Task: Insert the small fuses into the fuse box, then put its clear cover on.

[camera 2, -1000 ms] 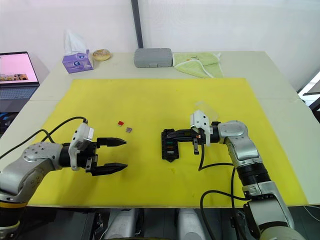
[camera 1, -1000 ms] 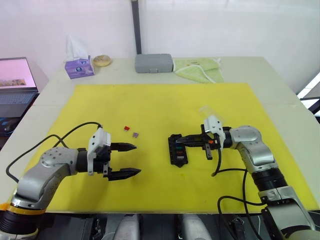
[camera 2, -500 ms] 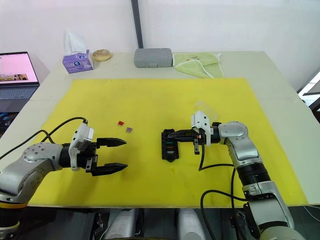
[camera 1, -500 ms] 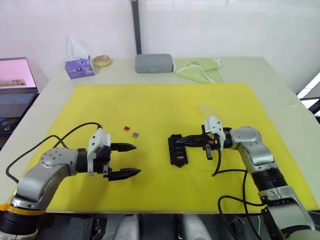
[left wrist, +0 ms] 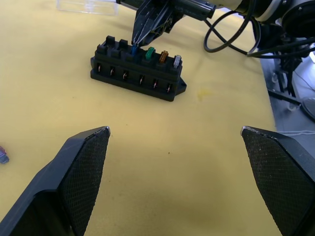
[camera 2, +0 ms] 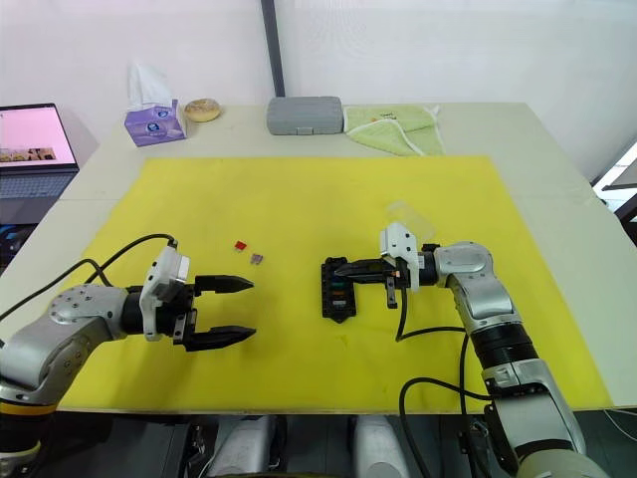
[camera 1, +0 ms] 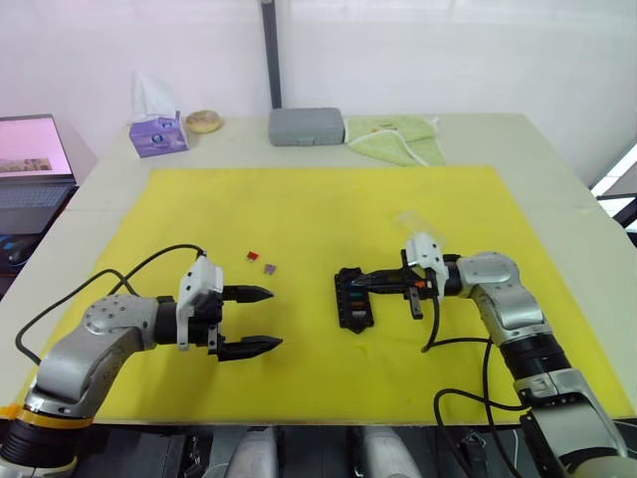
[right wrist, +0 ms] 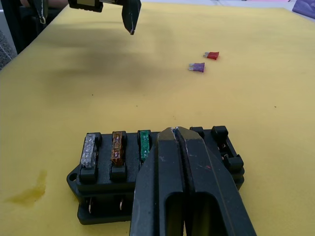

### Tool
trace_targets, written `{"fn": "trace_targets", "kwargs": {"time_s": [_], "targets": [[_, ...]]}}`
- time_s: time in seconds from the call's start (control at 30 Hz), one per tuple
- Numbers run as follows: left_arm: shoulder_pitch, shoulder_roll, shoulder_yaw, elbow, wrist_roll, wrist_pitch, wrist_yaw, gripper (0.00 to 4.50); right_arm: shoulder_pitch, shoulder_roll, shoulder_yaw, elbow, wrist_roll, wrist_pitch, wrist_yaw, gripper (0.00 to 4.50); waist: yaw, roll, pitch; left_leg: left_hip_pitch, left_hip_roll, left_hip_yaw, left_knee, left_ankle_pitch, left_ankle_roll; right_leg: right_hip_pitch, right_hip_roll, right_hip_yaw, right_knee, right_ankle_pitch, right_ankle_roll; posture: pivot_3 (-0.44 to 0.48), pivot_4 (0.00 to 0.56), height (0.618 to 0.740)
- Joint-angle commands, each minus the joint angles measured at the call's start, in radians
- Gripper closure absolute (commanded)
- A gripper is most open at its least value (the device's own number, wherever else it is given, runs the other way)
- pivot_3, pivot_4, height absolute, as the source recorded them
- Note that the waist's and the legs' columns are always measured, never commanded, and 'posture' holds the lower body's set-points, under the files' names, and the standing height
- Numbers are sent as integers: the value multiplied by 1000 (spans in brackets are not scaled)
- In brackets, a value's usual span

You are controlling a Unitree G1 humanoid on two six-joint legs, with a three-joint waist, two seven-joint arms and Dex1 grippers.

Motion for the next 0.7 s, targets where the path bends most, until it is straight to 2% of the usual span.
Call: {"fn": "trace_targets", "kwargs": {"time_s": [0.03,0.23,0.4,0.5,0.57,0.7], "targets": [[-7,-4,13,-8,7,-21,5,0,27,-20,30,25,-42,21,3,4464,0,0,0,0,0,0,0,0,0,0,0,0,0,0,0,0,150,740],[-11,-8,27,-3,-7,-8,18,0,22,-15,9,-4,-1,49,8,4464,1,0,0,0,0,0,0,0,0,0,0,0,0,0,0,0,150,740],[-37,56,137,59,-112,130,21,0,7,-43,-131,-184,200,242,-21,4464,0,1,1,-1,0,-1,0,0,0,-1,0,0,0,0,0,0,150,740],[-53,96,215,163,-116,158,30,0,41,-108,-229,-268,275,376,-91,4464,1,1,1,-1,0,-4,0,0,0,-2,0,0,1,0,0,0,150,740],[-62,121,263,264,-76,127,41,0,95,-168,-314,-296,302,437,-143,4464,3,1,1,-2,0,-4,0,0,0,-2,0,0,0,0,0,0,150,740],[-84,151,320,484,7,23,59,0,248,-264,-498,-239,266,421,-243,4464,9,0,1,-3,-1,-1,0,0,0,-1,-1,-2,-2,0,0,0,150,740]]}}
